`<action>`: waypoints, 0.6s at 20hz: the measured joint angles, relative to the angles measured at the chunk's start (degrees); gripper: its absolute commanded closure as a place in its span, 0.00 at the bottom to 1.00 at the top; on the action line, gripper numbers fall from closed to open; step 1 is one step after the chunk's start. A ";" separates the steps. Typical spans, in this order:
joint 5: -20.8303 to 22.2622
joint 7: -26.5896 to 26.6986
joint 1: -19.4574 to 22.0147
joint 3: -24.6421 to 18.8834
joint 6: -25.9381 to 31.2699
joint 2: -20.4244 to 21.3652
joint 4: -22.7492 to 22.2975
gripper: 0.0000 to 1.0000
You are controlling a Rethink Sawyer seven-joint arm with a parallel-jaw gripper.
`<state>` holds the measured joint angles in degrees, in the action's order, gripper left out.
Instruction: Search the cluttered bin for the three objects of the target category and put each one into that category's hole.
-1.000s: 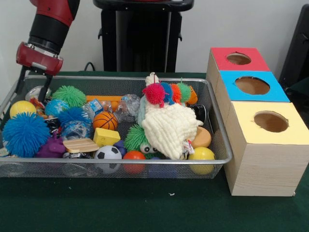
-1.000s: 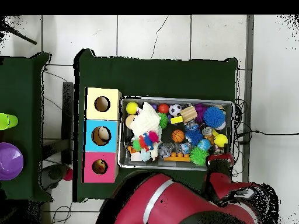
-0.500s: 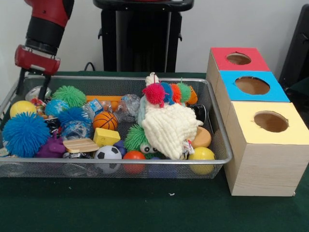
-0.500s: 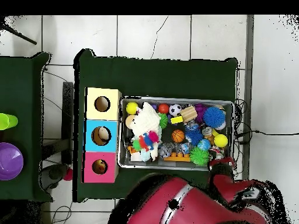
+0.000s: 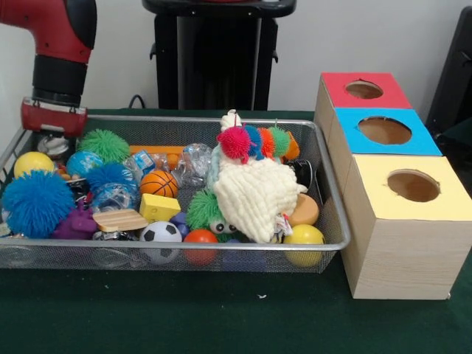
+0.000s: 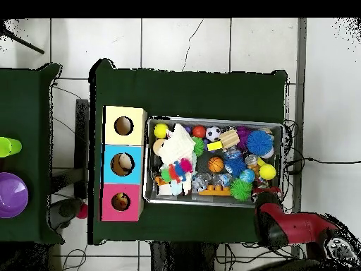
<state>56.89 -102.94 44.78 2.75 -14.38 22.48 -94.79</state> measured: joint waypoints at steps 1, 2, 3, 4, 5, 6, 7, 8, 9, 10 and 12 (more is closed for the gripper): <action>-0.25 0.00 3.55 -4.02 2.49 0.60 -1.06 0.00; -0.36 0.00 5.04 -5.68 3.59 0.92 -1.54 0.00; -0.37 0.00 5.76 -6.50 4.11 1.13 -1.79 0.00; -0.38 0.00 6.48 -7.33 4.63 1.34 -2.03 0.00; -0.36 0.00 7.24 -8.22 5.26 1.59 -2.33 0.00; -0.35 0.00 8.00 -9.12 5.89 1.84 -2.64 0.00; -0.34 0.01 8.36 -9.51 6.15 1.94 -2.77 0.00; -0.32 0.00 9.18 -10.36 6.42 2.16 -3.09 0.00; -0.26 0.00 9.41 -10.55 6.40 2.20 -3.18 0.00; -0.21 0.00 9.51 -10.64 6.40 2.21 -3.22 0.00; 0.40 0.00 10.43 -11.62 6.44 2.30 -3.51 0.00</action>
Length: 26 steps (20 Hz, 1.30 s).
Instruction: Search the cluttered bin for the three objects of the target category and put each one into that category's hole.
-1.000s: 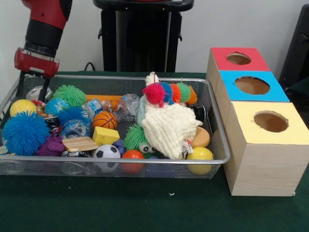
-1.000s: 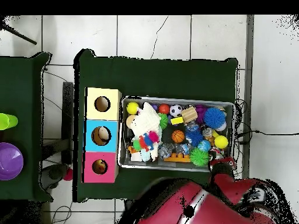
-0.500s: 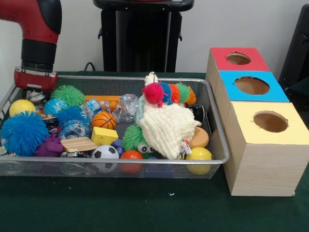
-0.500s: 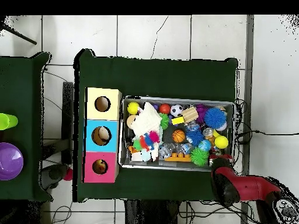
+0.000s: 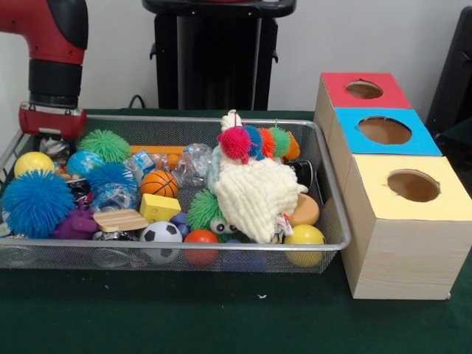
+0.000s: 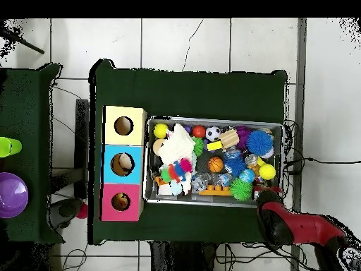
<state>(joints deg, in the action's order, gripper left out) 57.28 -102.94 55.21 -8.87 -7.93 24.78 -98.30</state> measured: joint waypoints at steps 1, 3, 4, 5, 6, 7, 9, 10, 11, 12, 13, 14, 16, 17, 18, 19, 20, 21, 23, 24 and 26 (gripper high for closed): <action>0.24 0.00 0.53 -0.55 0.00 0.04 -0.17 0.00; 0.59 0.00 1.61 -1.58 0.04 0.06 -0.47 0.00; 0.83 0.00 4.21 -3.88 0.32 0.04 -1.32 0.00; 0.80 0.00 7.39 -6.68 0.85 -0.01 -2.36 1.00; 0.80 0.00 7.71 -6.97 0.90 -0.01 -2.48 1.00; 0.80 0.00 8.03 -7.27 0.95 -0.02 -2.60 1.00; 0.55 0.00 10.94 -10.12 1.49 -0.24 -3.52 1.00; 0.48 0.00 11.74 -10.95 1.74 -0.38 -3.72 1.00; 0.36 0.00 13.87 -13.08 2.62 -0.99 -4.24 1.00; 0.31 0.00 15.43 -14.65 3.36 -1.51 -4.59 1.00; 0.30 0.00 16.70 -15.93 3.98 -1.94 -4.85 1.00; 0.29 0.00 17.98 -17.20 4.60 -2.37 -5.12 1.00; 0.31 0.00 19.77 -18.94 5.38 -3.04 -5.49 1.00; 0.26 0.00 21.35 -20.39 5.99 -3.64 -5.85 1.00; 0.19 0.00 22.41 -21.36 6.38 -4.08 -6.09 1.00; 0.04 0.00 23.49 -22.34 6.80 -4.56 -6.35 1.00; -0.49 0.00 25.99 -24.51 7.85 -5.89 -6.85 1.00; -0.68 0.00 26.65 -25.09 8.16 -6.29 -6.95 1.00; -1.35 0.00 28.56 -26.78 9.14 -7.50 -7.25 1.00; -1.84 0.00 29.40 -27.57 9.71 -8.13 -7.42 1.00; -2.44 0.00 30.20 -28.41 10.33 -8.77 -7.67 1.00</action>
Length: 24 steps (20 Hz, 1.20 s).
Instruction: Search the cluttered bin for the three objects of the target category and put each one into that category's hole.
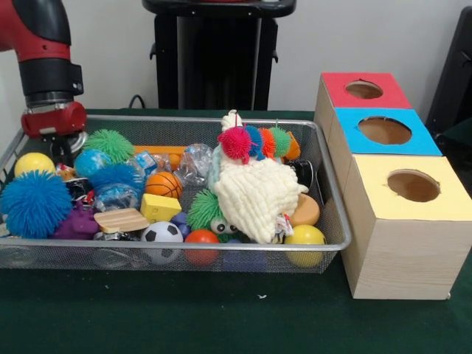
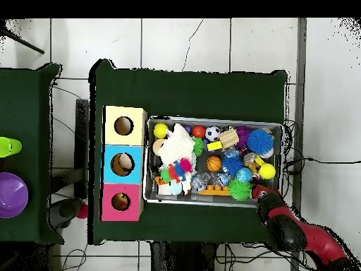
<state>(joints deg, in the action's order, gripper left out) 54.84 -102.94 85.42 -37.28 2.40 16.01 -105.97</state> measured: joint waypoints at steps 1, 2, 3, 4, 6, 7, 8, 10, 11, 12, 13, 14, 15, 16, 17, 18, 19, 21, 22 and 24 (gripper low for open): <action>-0.40 0.00 0.41 -0.48 0.35 -0.37 -0.19 1.00; -1.35 0.00 1.23 -1.45 1.12 -1.25 -0.66 1.00; -1.82 0.00 1.51 -1.85 1.47 -1.67 -0.87 1.00; -2.06 0.00 1.64 -2.04 1.65 -1.89 -0.97 1.00; -3.60 0.00 2.42 -3.21 2.76 -3.29 -1.72 1.00; -4.01 0.00 2.62 -3.53 3.19 -3.73 -2.00 1.00; -4.29 0.00 2.76 -3.74 3.46 -4.06 -2.20 1.00; -5.31 0.00 3.12 -4.35 4.96 -5.61 -3.07 1.00; -5.49 0.00 3.15 -4.47 5.25 -5.95 -3.29 1.00; -5.66 0.00 3.17 -4.59 5.54 -6.29 -3.50 1.00; -5.82 0.00 3.17 -4.75 5.68 -6.51 -3.77 1.00; -5.97 0.00 3.18 -4.91 5.83 -6.74 -4.04 1.00; -6.09 0.00 3.18 -5.07 5.83 -6.87 -4.28 1.00; -6.12 0.00 3.18 -5.15 5.84 -6.91 -4.39 1.00; -6.22 0.00 3.18 -5.35 5.84 -7.00 -4.71 1.00; -6.31 0.00 3.18 -5.52 5.84 -7.05 -5.04 1.00; -6.46 0.00 3.18 -5.75 5.84 -7.07 -5.54 1.00; -6.57 0.00 3.18 -5.96 5.84 -7.07 -6.09 1.00; -6.63 0.00 3.17 -6.08 5.84 -7.08 -6.44 1.00; -6.66 0.00 3.17 -6.25 5.84 -7.07 -6.91 1.00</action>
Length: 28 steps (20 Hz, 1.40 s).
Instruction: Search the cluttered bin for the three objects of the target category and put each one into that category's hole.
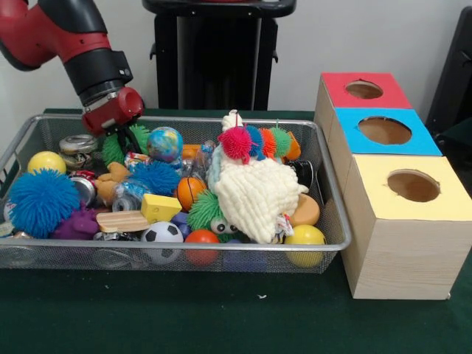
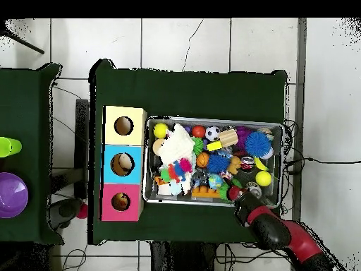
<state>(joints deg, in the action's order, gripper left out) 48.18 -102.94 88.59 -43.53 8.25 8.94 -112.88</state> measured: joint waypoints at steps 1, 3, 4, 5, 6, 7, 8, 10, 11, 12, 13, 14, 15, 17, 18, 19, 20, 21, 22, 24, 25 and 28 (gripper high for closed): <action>0.00 0.00 -0.02 -0.03 0.00 0.01 -0.18 1.00; 0.01 0.00 -0.29 -0.07 -0.01 0.27 -0.75 1.00; 0.01 0.00 -0.67 -0.06 0.00 0.63 -1.05 1.00; 0.01 0.00 -0.90 -0.05 0.00 0.85 -1.17 1.00; 0.01 0.00 -1.25 -0.05 0.00 1.20 -1.32 1.00; 0.01 0.00 -1.54 -0.05 0.00 1.49 -1.43 1.00; 0.03 0.00 -2.59 -0.05 0.01 2.45 -1.71 1.00; 0.05 0.00 -3.41 -0.06 0.01 3.25 -1.95 1.00; 0.07 0.00 -4.32 -0.06 0.02 4.24 -2.20 1.00; 0.07 0.00 -4.87 -0.06 0.02 4.84 -2.33 1.00; 0.08 0.00 -5.30 -0.05 0.02 5.33 -2.41 1.00; 0.08 0.00 -5.73 -0.04 0.02 5.82 -2.45 1.00; 0.13 0.00 -6.09 0.00 0.02 6.13 -2.43 1.00; 1.58 0.00 -8.46 0.25 0.02 7.94 -2.45 0.00; 1.80 0.00 -8.75 0.30 0.02 8.12 -2.45 0.00; 2.48 0.00 -9.66 0.47 0.02 8.64 -2.45 0.00; 3.00 0.00 -10.31 0.65 0.02 9.01 -2.45 0.00; 3.75 0.00 -11.18 0.94 0.02 9.54 -2.45 0.00; 4.51 0.00 -12.06 1.22 0.01 10.07 -2.45 0.00; 5.74 0.00 -13.57 1.53 -0.14 11.13 -2.45 0.00; 6.07 0.00 -13.99 1.55 -0.19 11.49 -2.46 0.00; 7.95 0.00 -16.25 1.75 -0.22 13.64 -2.49 0.00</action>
<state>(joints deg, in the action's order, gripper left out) 56.13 -102.94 72.33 -41.78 8.02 22.58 -115.37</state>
